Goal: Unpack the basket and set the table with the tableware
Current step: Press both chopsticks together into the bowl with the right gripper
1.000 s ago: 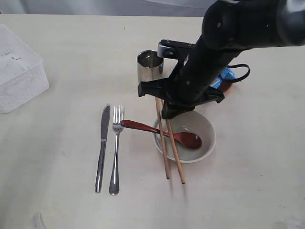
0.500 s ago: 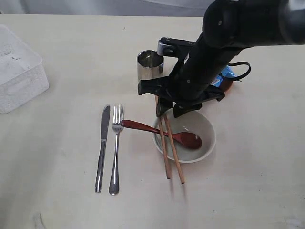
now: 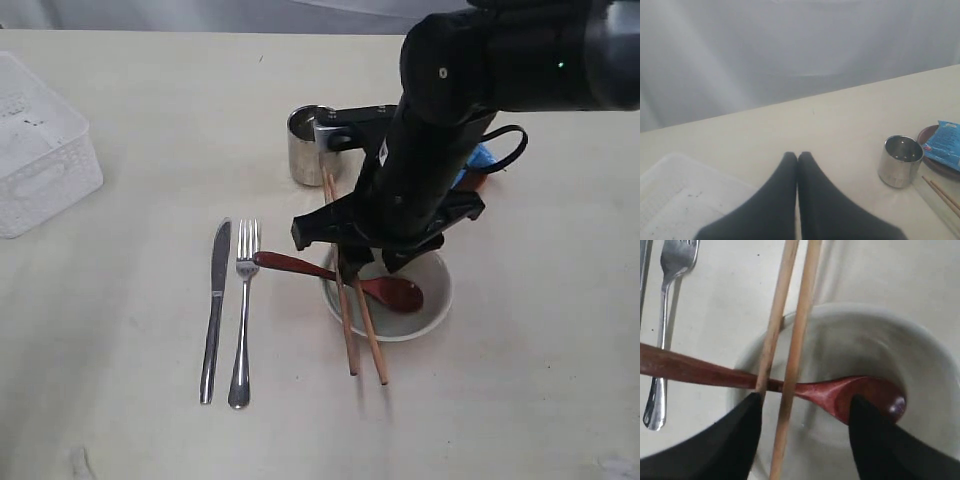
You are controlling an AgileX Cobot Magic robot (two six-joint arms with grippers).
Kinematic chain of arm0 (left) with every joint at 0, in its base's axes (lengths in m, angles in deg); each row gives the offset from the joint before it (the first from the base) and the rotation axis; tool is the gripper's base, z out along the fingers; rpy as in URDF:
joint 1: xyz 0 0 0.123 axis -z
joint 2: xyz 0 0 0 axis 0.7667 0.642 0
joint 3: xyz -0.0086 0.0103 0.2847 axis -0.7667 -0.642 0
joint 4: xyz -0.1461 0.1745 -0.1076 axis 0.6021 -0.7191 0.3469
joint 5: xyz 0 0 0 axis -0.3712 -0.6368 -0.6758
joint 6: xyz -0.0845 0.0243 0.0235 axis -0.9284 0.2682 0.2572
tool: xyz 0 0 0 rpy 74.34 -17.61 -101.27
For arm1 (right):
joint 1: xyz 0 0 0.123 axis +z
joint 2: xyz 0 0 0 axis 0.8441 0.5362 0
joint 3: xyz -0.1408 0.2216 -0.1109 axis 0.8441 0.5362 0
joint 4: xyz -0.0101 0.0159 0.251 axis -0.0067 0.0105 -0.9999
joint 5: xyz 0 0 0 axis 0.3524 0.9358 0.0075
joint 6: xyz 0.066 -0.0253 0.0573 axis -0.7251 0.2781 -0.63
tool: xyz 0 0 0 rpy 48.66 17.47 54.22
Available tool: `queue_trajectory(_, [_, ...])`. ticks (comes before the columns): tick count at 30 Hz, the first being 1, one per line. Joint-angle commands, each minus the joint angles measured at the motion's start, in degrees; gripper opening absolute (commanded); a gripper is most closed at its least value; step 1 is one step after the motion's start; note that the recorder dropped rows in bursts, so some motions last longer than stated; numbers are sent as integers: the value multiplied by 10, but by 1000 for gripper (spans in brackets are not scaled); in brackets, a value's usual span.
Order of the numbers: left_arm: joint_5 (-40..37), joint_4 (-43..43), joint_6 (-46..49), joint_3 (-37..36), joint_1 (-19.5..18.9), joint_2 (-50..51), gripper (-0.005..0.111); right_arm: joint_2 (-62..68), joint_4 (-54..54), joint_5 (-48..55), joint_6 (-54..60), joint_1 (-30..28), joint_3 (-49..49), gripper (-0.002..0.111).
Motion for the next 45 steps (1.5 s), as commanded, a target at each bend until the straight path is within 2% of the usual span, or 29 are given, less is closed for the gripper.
queue_trajectory(1, [0, -2, 0, -3, -1, -3, 0, -5, 3, -3, -6, 1, 2, 58])
queue_trajectory(8, [0, -2, 0, -3, -1, -3, 0, -5, 18, -1, -6, 23, 2, 58])
queue_trajectory(11, [0, -2, 0, -3, -1, -3, 0, -5, 48, -1, -42, 28, 2, 58])
queue_trajectory(17, [0, -2, 0, -3, -1, -3, 0, -5, 50, 4, -43, 35, 2, 52])
queue_trajectory(25, [0, -2, 0, -3, -1, -3, 0, -4, 52, 0, -44, 49, 2, 52])
queue_trajectory(45, [1, -2, 0, -3, -1, -3, 0, 21, 74, 2, -39, 50, 2, 52])
